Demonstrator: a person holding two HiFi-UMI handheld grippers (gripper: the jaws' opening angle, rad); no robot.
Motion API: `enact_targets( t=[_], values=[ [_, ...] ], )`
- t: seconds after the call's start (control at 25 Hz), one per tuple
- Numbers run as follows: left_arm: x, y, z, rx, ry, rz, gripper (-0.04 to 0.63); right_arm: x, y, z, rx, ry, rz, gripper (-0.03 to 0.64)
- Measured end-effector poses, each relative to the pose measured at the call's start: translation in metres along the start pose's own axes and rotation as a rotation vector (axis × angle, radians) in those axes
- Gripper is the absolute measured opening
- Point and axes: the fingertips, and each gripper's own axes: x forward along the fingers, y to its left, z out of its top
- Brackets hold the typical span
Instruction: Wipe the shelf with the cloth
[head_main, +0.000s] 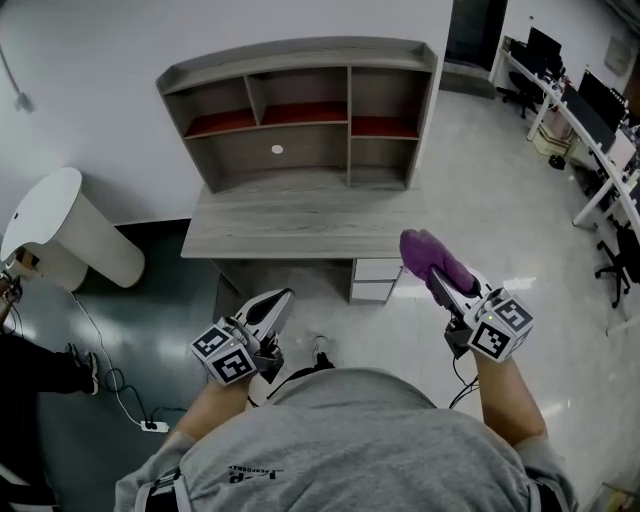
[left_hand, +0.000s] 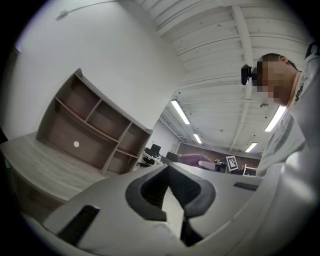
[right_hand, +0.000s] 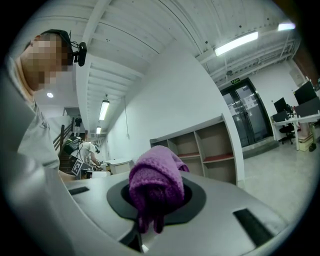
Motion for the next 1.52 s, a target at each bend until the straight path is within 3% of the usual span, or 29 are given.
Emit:
enact_targets(
  t=[0.32,0.56,0.76,1.0,1.16,1.4,1.52],
  values=[
    [0.110,0.165,0.042,-0.023,0.050,-0.079,0.009,0.147,-0.098,0.019,0.011,-0.013,-0.070,0.077],
    [0.197,0.235,0.045,0.009,0.079,-0.109,0.009,0.227,-0.172,0.011,-0.027,0.058,-0.086,0.077],
    [0.254,0.279,0.009,0.036,0.104,-0.066,0.009,0.289,-0.253,-0.035,-0.043,0.115,-0.043,0.077],
    [0.302,0.331,-0.056,0.024,0.100,0.078,0.009,0.358,-0.334,-0.123,-0.045,0.176,0.078,0.077],
    [0.331,0.363,-0.101,0.077,0.120,0.078,0.009,0.393,-0.376,-0.178,-0.110,0.211,0.112,0.077],
    [0.343,0.402,-0.152,0.195,0.187,0.019,0.009,0.440,-0.393,-0.231,-0.286,0.289,0.131,0.075],
    [0.338,0.419,-0.161,0.184,0.168,0.009,0.009,0.462,-0.395,-0.258,-0.403,0.323,0.089,0.075]
  ],
)
